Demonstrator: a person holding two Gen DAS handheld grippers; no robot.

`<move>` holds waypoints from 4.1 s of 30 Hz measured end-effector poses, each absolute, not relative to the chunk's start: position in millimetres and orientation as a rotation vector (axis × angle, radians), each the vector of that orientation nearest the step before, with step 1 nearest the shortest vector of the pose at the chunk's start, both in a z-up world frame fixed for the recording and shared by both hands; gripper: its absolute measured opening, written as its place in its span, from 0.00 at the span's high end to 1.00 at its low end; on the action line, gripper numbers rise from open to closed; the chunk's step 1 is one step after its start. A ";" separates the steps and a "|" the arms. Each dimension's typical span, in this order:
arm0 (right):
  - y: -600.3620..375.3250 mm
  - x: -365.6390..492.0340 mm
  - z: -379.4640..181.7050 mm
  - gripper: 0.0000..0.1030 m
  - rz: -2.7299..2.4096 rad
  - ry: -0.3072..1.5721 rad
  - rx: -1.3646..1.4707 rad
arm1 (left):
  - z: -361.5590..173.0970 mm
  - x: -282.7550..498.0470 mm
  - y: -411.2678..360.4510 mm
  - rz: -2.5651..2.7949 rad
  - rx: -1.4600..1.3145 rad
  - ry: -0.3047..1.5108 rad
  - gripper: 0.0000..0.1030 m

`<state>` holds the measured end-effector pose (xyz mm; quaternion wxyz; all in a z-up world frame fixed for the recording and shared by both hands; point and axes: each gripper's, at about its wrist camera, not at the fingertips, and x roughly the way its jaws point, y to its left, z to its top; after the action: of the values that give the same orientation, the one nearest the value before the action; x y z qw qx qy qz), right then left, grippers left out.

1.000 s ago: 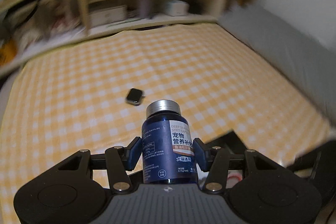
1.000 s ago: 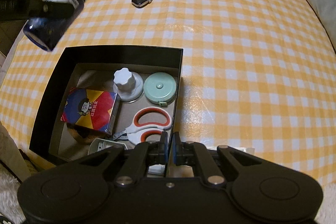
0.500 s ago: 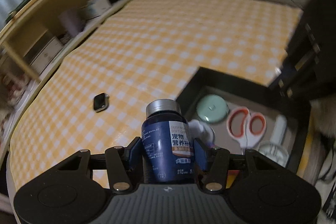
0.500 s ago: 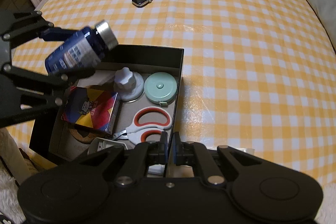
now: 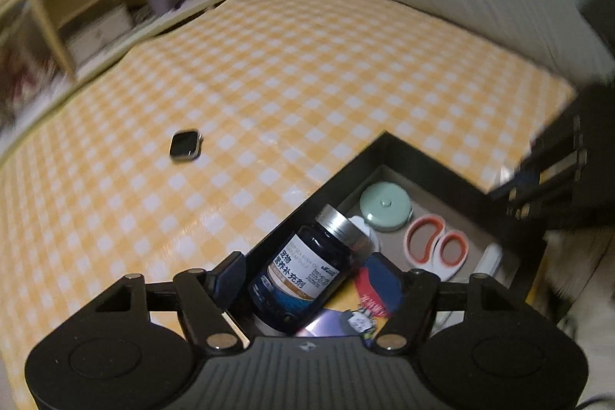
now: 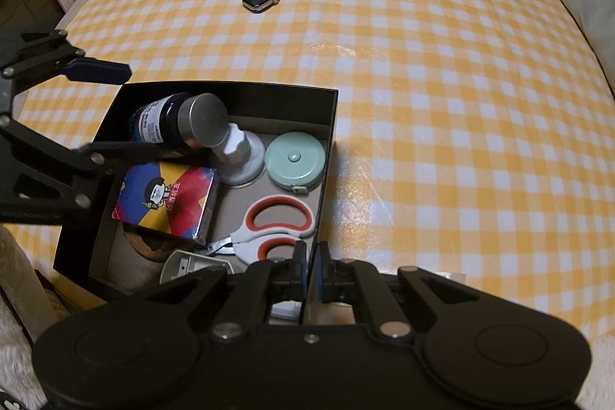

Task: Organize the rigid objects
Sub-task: 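Carry the pill bottle into the black box and lay it down, then move the left tool to the black smartwatch, then close the left tool on the smartwatch and lift it, then carry the smartwatch into the black box and release it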

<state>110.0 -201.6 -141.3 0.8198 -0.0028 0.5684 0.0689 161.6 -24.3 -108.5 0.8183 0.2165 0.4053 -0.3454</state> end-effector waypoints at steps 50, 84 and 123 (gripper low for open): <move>-201.5 110.3 -141.4 0.95 0.146 1.214 -0.011 | -130.8 288.2 55.6 -0.115 -0.206 1.069 0.00; -203.2 116.1 -144.3 0.94 0.150 1.230 -0.009 | -182.9 387.6 -63.8 -0.366 0.203 0.898 0.60; -202.7 113.6 -142.0 0.95 0.155 1.228 -0.013 | -50.9 157.1 -11.0 -0.514 0.101 0.905 0.65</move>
<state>113.6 -202.7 -142.0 0.8146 -0.0061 0.5754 0.0726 157.1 -11.0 -50.9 0.8664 0.0483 0.4321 -0.2456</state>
